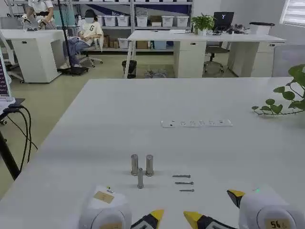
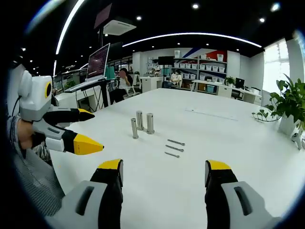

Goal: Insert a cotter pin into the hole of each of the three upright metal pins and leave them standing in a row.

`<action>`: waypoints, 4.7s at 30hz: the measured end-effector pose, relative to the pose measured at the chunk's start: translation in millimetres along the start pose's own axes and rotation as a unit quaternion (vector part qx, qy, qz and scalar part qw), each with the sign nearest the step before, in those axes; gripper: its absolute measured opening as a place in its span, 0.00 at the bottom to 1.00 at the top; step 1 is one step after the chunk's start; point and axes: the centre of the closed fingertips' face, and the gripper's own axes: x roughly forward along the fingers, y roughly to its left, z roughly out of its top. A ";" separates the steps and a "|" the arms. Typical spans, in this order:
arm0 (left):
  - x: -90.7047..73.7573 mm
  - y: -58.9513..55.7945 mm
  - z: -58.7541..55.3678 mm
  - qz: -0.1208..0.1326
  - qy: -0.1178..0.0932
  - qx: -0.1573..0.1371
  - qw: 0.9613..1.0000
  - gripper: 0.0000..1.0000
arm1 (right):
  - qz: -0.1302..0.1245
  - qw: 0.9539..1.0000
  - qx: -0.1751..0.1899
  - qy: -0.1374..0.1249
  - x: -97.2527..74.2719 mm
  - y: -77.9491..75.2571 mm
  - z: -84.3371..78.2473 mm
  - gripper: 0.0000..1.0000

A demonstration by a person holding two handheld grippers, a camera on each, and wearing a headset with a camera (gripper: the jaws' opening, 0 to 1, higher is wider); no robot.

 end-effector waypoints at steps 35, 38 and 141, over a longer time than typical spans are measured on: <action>-0.4 1.4 0.9 0.002 -0.001 0.001 1.000 0.72 | 0.003 1.000 -0.002 0.007 1.1 1.5 -2.8 0.63; -0.5 1.4 1.0 0.002 -0.002 0.001 1.000 0.72 | 0.002 1.000 -0.002 0.007 0.9 1.2 -2.6 0.63; 126.3 30.0 -6.8 -0.107 0.056 0.053 0.991 0.05 | 0.095 0.992 0.065 0.046 9.1 -4.6 4.5 0.40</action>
